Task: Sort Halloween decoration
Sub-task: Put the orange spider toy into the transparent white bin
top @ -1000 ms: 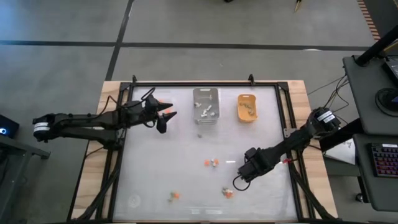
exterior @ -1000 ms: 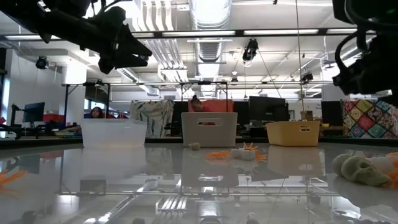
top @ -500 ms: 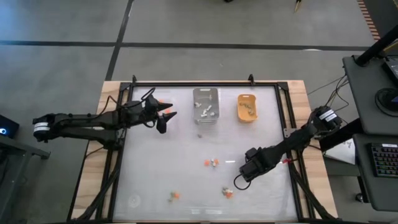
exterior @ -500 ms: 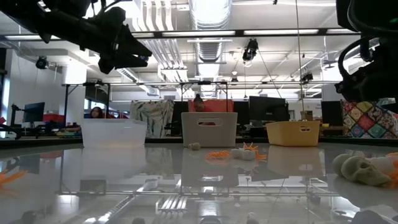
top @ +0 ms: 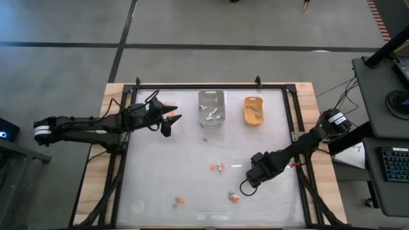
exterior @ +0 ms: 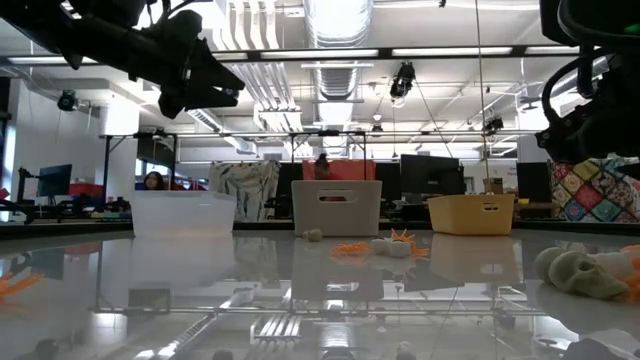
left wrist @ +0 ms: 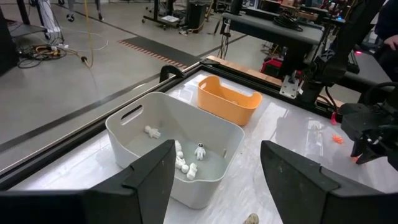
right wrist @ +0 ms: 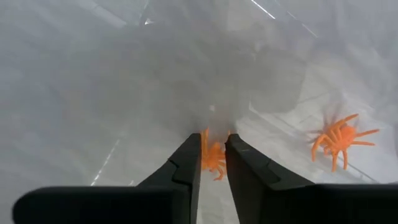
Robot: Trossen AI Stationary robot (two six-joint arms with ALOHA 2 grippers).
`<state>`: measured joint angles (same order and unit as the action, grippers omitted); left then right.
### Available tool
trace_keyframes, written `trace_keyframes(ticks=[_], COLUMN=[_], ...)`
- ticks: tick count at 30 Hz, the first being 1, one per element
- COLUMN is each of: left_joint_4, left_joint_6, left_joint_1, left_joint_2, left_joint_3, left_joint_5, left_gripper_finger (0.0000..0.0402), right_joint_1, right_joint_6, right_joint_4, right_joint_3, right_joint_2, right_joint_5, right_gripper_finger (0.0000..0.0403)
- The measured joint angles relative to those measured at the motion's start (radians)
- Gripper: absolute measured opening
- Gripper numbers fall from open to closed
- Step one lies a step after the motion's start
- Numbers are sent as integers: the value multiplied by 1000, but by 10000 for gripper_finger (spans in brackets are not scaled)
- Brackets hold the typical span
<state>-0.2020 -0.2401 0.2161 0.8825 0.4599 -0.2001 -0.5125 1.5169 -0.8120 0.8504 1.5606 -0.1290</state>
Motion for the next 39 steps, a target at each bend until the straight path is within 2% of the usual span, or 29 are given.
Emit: trace_keyframes(ticks=[9,14,20,28,31,34,39], left_joint_4=[0,-4,-35,-50,-59,-84,-160], left_joint_6=[0,0,-2,-4,-5,-13,-31], left_joint_1=[0,0,0,0,0,0,-7], left_joint_2=[0,0,0,2,3,3,6], left_joint_3=[0,0,0,0,0,0,-2], left_joint_5=[0,0,0,0,0,0,0], left_gripper_finger=[219,219,219,219,219,219,219], right_joint_1=[0,0,0,0,8,36,127], right_joint_6=[-10,-11,-12,-89,-180,-341,-728], right_joint_4=[-7,-20,-8,67,159,310,658], right_joint_3=[-2,-6,-5,-4,-4,-3,-2], right_joint_2=[-18,-61,-153,-275,-304,-315,-295], right_joint_5=[9,71,201,453,568,653,676], right_gripper_finger=[48,47,47,47,47,47,47])
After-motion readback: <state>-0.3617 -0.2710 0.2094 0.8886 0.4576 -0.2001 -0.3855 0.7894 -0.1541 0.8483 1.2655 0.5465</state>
